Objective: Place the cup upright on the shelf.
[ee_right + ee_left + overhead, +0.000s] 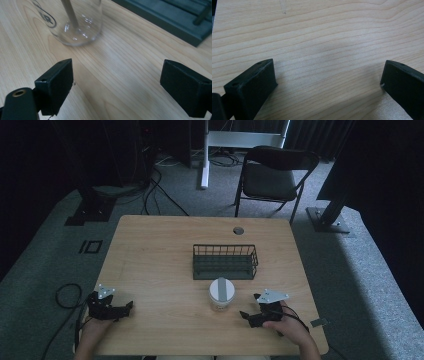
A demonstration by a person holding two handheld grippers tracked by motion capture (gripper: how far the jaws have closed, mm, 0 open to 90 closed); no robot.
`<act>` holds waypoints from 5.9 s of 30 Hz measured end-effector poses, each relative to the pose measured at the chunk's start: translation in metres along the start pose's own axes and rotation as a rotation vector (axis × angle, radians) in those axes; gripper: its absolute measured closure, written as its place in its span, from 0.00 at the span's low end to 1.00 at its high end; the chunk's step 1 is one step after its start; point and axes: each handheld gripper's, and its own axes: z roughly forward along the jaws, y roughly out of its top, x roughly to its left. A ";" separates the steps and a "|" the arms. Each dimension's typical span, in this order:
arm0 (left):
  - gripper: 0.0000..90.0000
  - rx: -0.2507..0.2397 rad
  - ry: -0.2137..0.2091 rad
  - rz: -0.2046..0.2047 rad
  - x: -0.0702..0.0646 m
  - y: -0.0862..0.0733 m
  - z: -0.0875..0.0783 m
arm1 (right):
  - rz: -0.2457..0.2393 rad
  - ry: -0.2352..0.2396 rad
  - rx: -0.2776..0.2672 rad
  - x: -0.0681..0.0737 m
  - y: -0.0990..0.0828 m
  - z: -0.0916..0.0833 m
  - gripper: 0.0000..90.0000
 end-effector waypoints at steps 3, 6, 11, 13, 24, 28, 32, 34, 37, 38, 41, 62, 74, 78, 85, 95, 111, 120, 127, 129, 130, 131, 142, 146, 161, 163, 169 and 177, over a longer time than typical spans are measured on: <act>0.00 0.000 0.000 0.000 0.000 0.000 0.000 | -0.008 0.016 -0.007 0.003 0.004 0.003 0.12; 0.00 0.000 0.000 0.000 0.000 0.000 0.000 | -0.020 0.035 -0.014 0.007 0.008 0.007 0.12; 0.00 0.000 0.000 0.000 0.000 0.000 0.000 | -0.031 0.060 -0.032 0.012 0.013 0.012 0.12; 0.00 0.000 0.000 0.000 0.000 0.000 0.000 | -0.033 0.070 -0.038 0.014 0.016 0.014 0.12; 0.00 0.001 -0.001 0.001 0.000 0.000 0.000 | -0.058 0.106 -0.070 0.024 0.030 0.028 0.12; 0.00 0.001 -0.001 0.001 0.000 0.000 0.000 | -0.050 0.111 -0.090 0.026 0.033 0.032 0.12; 0.00 0.001 -0.001 0.001 0.000 0.000 0.000 | -0.050 0.114 -0.104 0.027 0.034 0.034 0.12; 0.00 0.000 -0.001 0.000 0.000 0.000 0.000 | -0.049 0.116 -0.108 0.027 0.035 0.035 0.12; 0.00 0.001 -0.002 0.001 0.000 0.000 0.000 | -0.049 0.122 -0.119 0.028 0.037 0.036 0.12; 0.00 0.000 -0.003 0.002 0.000 0.000 0.000 | -0.050 0.126 -0.124 0.028 0.038 0.037 0.12; 0.00 0.000 -0.003 0.003 0.000 0.000 0.000 | -0.050 0.131 -0.132 0.028 0.040 0.039 0.12; 0.00 0.003 -0.003 0.004 0.000 0.000 0.000 | -0.021 0.127 -0.166 0.037 0.052 0.051 0.16; 0.00 0.001 -0.003 0.002 0.000 0.000 0.000 | -0.016 0.114 -0.184 0.041 0.056 0.054 0.20; 0.00 0.002 -0.003 0.003 0.000 0.000 0.000 | -0.039 0.107 -0.177 0.043 0.058 0.054 0.20; 0.00 0.002 -0.003 0.003 0.000 0.000 0.000 | -0.033 0.111 -0.197 0.043 0.065 0.049 0.20; 0.00 0.000 -0.003 0.001 0.000 0.000 0.000 | -0.024 0.148 -0.204 0.044 0.078 0.040 0.20; 0.00 0.000 -0.003 0.000 0.000 0.000 0.000 | -0.021 0.118 -0.259 0.039 0.103 0.026 0.20; 0.00 0.000 -0.003 0.000 0.000 0.000 0.000 | -0.021 0.090 -0.279 0.035 0.116 0.023 0.20; 0.00 -0.001 -0.003 -0.001 0.000 0.000 0.000 | 0.009 0.069 -0.313 0.031 0.131 0.019 0.20; 0.00 0.001 -0.003 0.001 0.000 0.000 0.000 | 0.010 0.052 -0.316 0.030 0.133 0.018 0.20; 0.00 0.001 -0.003 0.001 0.000 0.000 0.000 | 0.010 0.052 -0.316 0.030 0.133 0.018 0.20; 0.00 0.001 -0.003 0.001 0.000 0.000 0.000 | 0.014 0.033 -0.325 0.028 0.136 0.018 0.20; 0.00 0.001 -0.003 0.002 0.000 0.000 0.000 | 0.091 -0.109 -0.358 0.014 0.152 0.018 0.20; 0.00 0.001 -0.003 0.002 0.000 0.000 0.000 | 0.116 -0.171 -0.372 0.008 0.155 0.018 0.20; 0.00 0.001 -0.002 0.002 0.000 0.000 0.000 | 0.217 -0.384 -0.324 -0.015 0.173 0.029 0.20; 0.00 0.001 -0.003 0.001 0.000 0.000 0.000 | 0.231 -0.415 -0.306 -0.017 0.174 0.031 0.20; 0.00 0.000 -0.003 0.000 0.000 0.000 0.000 | 0.266 -0.466 -0.283 -0.020 0.173 0.039 0.20; 0.00 -0.001 -0.003 0.000 0.000 0.000 0.000 | 0.335 -0.486 -0.225 -0.023 0.166 0.052 0.20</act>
